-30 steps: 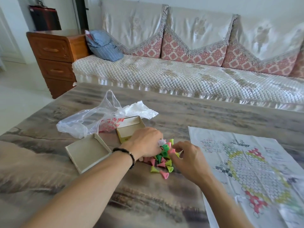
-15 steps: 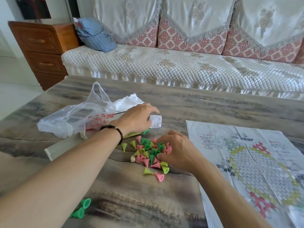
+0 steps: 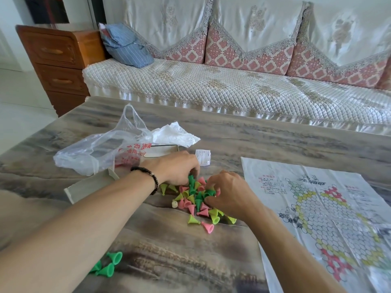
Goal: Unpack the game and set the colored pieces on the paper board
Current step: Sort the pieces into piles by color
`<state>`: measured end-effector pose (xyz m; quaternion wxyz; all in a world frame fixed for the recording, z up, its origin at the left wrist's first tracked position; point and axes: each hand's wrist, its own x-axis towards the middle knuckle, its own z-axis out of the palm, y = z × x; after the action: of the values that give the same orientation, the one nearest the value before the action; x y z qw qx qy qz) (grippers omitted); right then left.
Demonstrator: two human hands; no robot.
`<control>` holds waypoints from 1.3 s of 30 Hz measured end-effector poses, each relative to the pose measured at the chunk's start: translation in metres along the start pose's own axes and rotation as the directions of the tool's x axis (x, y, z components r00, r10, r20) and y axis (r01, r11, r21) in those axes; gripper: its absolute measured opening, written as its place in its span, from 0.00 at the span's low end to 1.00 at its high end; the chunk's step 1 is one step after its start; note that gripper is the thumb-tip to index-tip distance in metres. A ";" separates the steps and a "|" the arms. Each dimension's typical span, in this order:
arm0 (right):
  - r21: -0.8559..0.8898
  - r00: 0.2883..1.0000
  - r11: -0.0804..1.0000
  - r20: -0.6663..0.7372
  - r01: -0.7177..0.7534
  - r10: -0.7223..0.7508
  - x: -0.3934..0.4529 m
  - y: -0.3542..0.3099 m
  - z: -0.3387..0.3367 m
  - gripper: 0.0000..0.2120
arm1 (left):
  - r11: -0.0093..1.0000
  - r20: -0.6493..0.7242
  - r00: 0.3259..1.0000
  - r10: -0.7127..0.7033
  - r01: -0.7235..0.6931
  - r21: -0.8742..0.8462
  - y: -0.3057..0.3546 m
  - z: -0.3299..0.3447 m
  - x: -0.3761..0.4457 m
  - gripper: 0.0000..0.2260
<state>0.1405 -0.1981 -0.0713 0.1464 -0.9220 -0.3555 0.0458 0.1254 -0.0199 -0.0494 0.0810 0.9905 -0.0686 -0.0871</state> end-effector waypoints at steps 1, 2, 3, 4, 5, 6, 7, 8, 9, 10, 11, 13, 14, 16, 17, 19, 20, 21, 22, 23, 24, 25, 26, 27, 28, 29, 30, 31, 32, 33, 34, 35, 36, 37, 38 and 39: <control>-0.004 1.000 1.000 0.007 -0.011 0.011 0.001 0.000 0.000 0.14 | 1.000 -0.018 1.000 0.000 0.000 -0.006 -0.001 0.002 -0.001 0.16; -0.005 1.000 1.000 0.011 -0.020 0.020 0.001 0.001 0.001 0.15 | 1.000 -0.032 1.000 -0.001 0.001 -0.017 -0.002 0.004 -0.002 0.15; -0.005 1.000 1.000 0.013 -0.028 0.028 0.001 0.001 0.002 0.15 | 1.000 -0.045 0.999 -0.001 -0.001 -0.028 -0.004 0.007 -0.002 0.15; -0.007 0.999 0.999 0.009 -0.033 0.033 0.001 0.000 0.003 0.15 | 0.999 -0.059 0.998 0.001 -0.003 -0.034 -0.004 0.008 -0.003 0.15; -0.012 0.999 0.999 0.003 -0.039 0.039 0.001 0.000 0.004 0.15 | 0.999 -0.072 0.997 0.001 -0.003 -0.034 -0.005 0.010 -0.004 0.15; -0.017 0.999 0.999 -0.005 -0.043 0.043 0.001 0.000 0.005 0.14 | 1.000 -0.086 0.996 0.000 -0.003 -0.029 -0.005 0.011 -0.005 0.15; -0.017 0.999 0.999 -0.010 -0.050 0.050 0.000 -0.001 0.005 0.14 | 1.000 -0.095 0.995 -0.002 0.000 -0.017 -0.006 0.012 -0.006 0.16; -0.009 0.998 0.998 -0.012 -0.059 0.059 0.000 -0.001 0.005 0.14 | 1.000 -0.106 0.994 -0.001 0.001 -0.003 -0.005 0.013 -0.007 0.15; 0.002 0.997 0.998 -0.012 -0.070 0.070 0.000 -0.001 0.005 0.14 | 1.000 -0.126 0.992 0.002 -0.002 0.000 -0.004 0.013 -0.008 0.14; 0.013 0.997 0.997 -0.014 -0.078 0.078 0.000 -0.001 0.005 0.13 | 1.000 -0.152 0.988 0.005 -0.006 -0.012 -0.005 0.013 -0.010 0.12; 0.018 0.996 0.996 -0.018 -0.084 0.084 -0.001 0.000 0.006 0.13 | 0.999 -0.178 0.984 0.005 -0.011 -0.036 -0.005 0.012 -0.011 0.09; 0.022 0.996 0.996 -0.020 -0.090 0.091 -0.002 0.001 0.007 0.11 | 0.995 -0.227 0.974 -0.007 -0.015 -0.095 -0.007 0.009 -0.016 0.06; 0.019 0.996 0.996 -0.019 -0.091 0.091 -0.002 0.001 0.007 0.11 | 0.991 -0.245 0.969 -0.018 -0.016 -0.133 -0.009 0.007 -0.019 0.06; -0.011 0.996 0.997 -0.022 -0.083 0.082 -0.003 0.000 0.007 0.12 | 0.982 -0.257 0.966 -0.034 -0.015 -0.189 -0.014 0.003 -0.023 0.07; -0.032 0.997 0.997 -0.027 -0.071 0.070 -0.004 -0.001 0.007 0.13 | 0.982 -0.245 0.969 -0.038 -0.009 -0.190 -0.016 0.002 -0.025 0.09; -0.066 0.998 0.997 -0.042 -0.041 0.038 -0.005 -0.003 0.007 0.13 | 0.990 -0.202 0.979 -0.033 0.005 -0.141 -0.018 -0.001 -0.029 0.12; -0.074 0.999 0.997 -0.046 -0.028 0.025 -0.006 -0.004 0.007 0.13 | 0.995 -0.174 0.984 -0.027 0.009 -0.101 -0.018 -0.002 -0.031 0.13; -0.081 0.999 0.996 -0.046 -0.020 0.017 -0.006 -0.005 0.007 0.12 | 0.998 -0.145 0.989 -0.020 0.011 -0.061 -0.018 -0.004 -0.033 0.14; -0.086 0.999 0.996 -0.047 -0.017 0.013 -0.007 -0.006 0.008 0.12 | 1.000 -0.112 0.994 -0.013 0.010 -0.025 -0.017 -0.004 -0.035 0.14; -0.086 0.999 0.996 -0.048 -0.018 0.014 -0.007 -0.006 0.007 0.12 | 1.000 -0.081 0.997 -0.006 0.007 0.004 -0.017 -0.004 -0.035 0.14; -0.082 0.999 0.996 -0.052 -0.021 0.017 -0.008 -0.007 0.007 0.11 | 1.000 -0.061 0.998 0.000 0.002 0.028 -0.017 -0.003 -0.035 0.13; -0.076 0.998 0.997 -0.055 -0.026 0.021 -0.008 -0.007 0.007 0.11 | 0.999 -0.058 0.998 0.006 -0.003 0.049 -0.016 -0.002 -0.035 0.12; -0.073 0.998 0.997 -0.060 -0.029 0.025 -0.009 -0.007 0.006 0.11 | 0.998 -0.064 0.998 0.009 -0.005 0.068 -0.016 -0.001 -0.035 0.10; -0.072 0.998 0.997 -0.065 -0.032 0.027 -0.009 -0.008 0.006 0.11 | 0.996 -0.076 0.997 0.010 -0.004 0.087 -0.015 -0.001 -0.034 0.08; -0.075 0.997 0.997 -0.069 -0.032 0.027 -0.009 -0.009 0.006 0.11 | 0.995 -0.089 0.996 0.008 0.001 0.102 -0.014 0.000 -0.034 0.07; -0.082 0.997 0.996 -0.075 -0.030 0.024 -0.010 -0.010 0.005 0.11 | 0.994 -0.099 0.995 0.000 0.011 0.111 -0.014 0.001 -0.033 0.06; -0.091 0.996 0.996 -0.082 -0.027 0.019 -0.010 -0.010 0.005 0.11 | 0.993 -0.102 0.995 -0.007 0.019 0.117 -0.014 0.001 -0.032 0.07; -0.095 0.996 0.995 -0.091 -0.024 0.016 -0.010 -0.011 0.005 0.11 | 0.992 -0.104 0.995 -0.008 0.021 0.128 -0.013 0.001 -0.031 0.07; -0.088 0.995 0.996 -0.100 -0.024 0.015 -0.010 -0.012 0.004 0.10 | 0.989 -0.104 0.995 -0.003 0.018 0.146 -0.013 0.002 -0.030 0.09; -0.072 0.994 0.997 -0.112 -0.026 0.017 -0.010 -0.013 0.003 0.10 | 0.986 -0.100 0.995 0.006 0.010 0.164 -0.012 0.003 -0.029 0.10; -0.054 0.991 0.998 -0.129 -0.029 0.022 -0.010 -0.013 0.003 0.10 | 0.985 -0.096 0.995 0.018 -0.001 0.174 -0.011 0.003 -0.029 0.11; -0.038 0.989 0.999 -0.148 -0.034 0.028 -0.011 -0.014 0.002 0.10 | 0.985 -0.098 0.995 0.024 -0.006 0.174 -0.012 0.004 -0.030 0.12; -0.027 0.986 0.999 -0.164 -0.036 0.031 -0.011 -0.014 0.001 0.11 | 0.986 -0.105 0.994 0.027 -0.009 0.167 -0.013 0.005 -0.031 0.11; -0.018 0.984 0.999 -0.177 -0.035 0.032 -0.012 -0.014 0.001 0.11 | 0.987 -0.116 0.993 0.025 -0.006 0.160 -0.014 0.006 -0.034 0.10; -0.009 0.982 0.999 -0.188 -0.031 0.029 -0.013 -0.014 0.001 0.11 | 0.988 -0.130 0.991 0.019 0.001 0.155 -0.017 0.007 -0.036 0.09; -0.001 0.980 1.000 -0.199 -0.024 0.024 -0.014 -0.014 0.002 0.10 | 0.989 -0.143 0.990 0.008 0.014 0.150 -0.020 0.008 -0.038 0.09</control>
<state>0.1207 -0.1970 -0.0689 0.1791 -0.9264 -0.3281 -0.0454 0.0889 0.0039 -0.0539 0.0106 0.9976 -0.0675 -0.0106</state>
